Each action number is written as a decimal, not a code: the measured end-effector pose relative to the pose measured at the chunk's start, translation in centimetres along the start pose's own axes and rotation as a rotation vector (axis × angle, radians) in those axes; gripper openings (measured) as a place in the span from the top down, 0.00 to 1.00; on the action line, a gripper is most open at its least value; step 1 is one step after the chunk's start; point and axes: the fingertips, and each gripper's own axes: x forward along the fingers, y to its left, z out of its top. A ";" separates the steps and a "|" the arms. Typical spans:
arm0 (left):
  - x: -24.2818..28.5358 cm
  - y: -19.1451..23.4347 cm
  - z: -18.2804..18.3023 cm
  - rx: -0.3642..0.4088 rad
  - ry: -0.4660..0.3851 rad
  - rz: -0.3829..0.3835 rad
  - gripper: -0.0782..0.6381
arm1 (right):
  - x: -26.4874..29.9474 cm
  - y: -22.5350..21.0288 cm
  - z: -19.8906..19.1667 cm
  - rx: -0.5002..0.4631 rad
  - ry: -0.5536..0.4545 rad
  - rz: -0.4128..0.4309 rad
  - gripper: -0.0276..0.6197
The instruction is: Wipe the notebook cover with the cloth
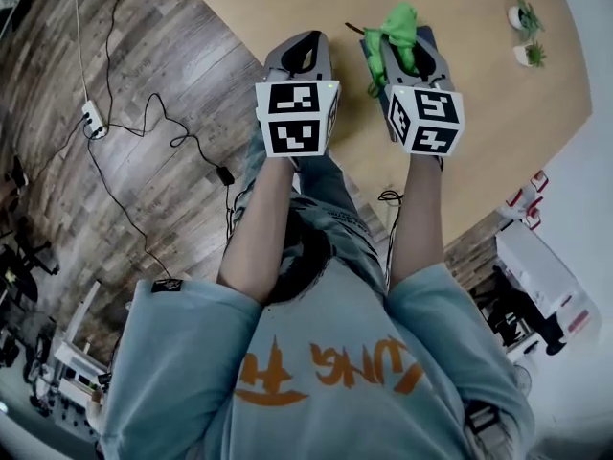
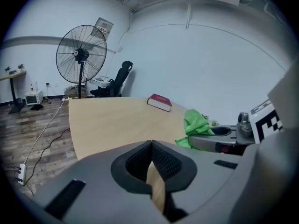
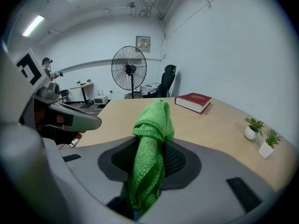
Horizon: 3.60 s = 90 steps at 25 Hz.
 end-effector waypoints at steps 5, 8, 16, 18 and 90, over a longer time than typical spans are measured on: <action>-0.6 0.0 -1.4 -0.028 0.006 0.051 0.87 | 1.2 0.5 -1.4 -0.029 0.041 0.057 0.77; -0.8 -0.1 -2.1 -0.038 0.008 0.078 0.87 | 1.7 0.3 -2.0 -0.039 0.058 0.070 0.77; -1.6 -0.1 -3.1 -0.054 0.002 0.123 0.87 | 2.7 0.6 -2.8 -0.093 0.080 0.098 0.77; -1.7 -0.4 -3.3 -0.054 0.004 0.128 0.87 | 2.7 0.8 -3.0 -0.121 0.091 0.104 0.77; -5.4 -7.7 -7.0 0.056 0.011 0.053 0.87 | -5.5 0.5 -9.3 -0.105 0.128 0.010 0.77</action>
